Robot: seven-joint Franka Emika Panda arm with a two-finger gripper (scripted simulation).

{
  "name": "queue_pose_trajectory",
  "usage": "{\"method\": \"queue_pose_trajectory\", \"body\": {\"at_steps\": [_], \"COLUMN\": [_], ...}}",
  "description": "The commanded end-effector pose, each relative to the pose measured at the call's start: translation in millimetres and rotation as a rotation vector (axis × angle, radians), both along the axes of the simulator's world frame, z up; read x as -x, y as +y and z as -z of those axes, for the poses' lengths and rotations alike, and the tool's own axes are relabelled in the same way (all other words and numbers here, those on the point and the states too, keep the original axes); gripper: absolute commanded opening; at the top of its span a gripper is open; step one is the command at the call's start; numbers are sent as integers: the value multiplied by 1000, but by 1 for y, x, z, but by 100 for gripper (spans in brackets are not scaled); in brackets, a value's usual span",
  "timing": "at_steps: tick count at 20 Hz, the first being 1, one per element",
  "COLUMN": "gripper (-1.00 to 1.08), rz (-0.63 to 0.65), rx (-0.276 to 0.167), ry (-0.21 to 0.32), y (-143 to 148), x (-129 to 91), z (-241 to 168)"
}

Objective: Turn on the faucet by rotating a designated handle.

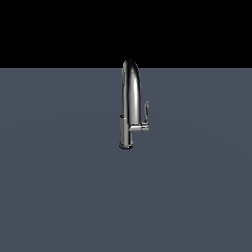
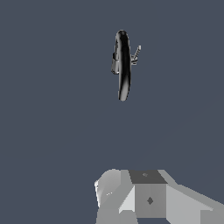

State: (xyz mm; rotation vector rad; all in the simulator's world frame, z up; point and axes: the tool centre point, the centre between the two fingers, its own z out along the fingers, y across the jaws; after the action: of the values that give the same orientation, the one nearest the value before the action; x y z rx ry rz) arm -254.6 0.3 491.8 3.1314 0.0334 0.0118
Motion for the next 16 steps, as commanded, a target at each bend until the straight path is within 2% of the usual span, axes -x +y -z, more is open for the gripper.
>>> {"method": "queue_pose_trajectory", "body": {"at_steps": [1,9,16], "gripper": [-100,-100,-100], "rz": [0,19,69], "rx": [0,-18,-66], "ry": [0,21,75], "y": [0,0,0], "x": [0,-8,-30], "z": [0,1,4]}}
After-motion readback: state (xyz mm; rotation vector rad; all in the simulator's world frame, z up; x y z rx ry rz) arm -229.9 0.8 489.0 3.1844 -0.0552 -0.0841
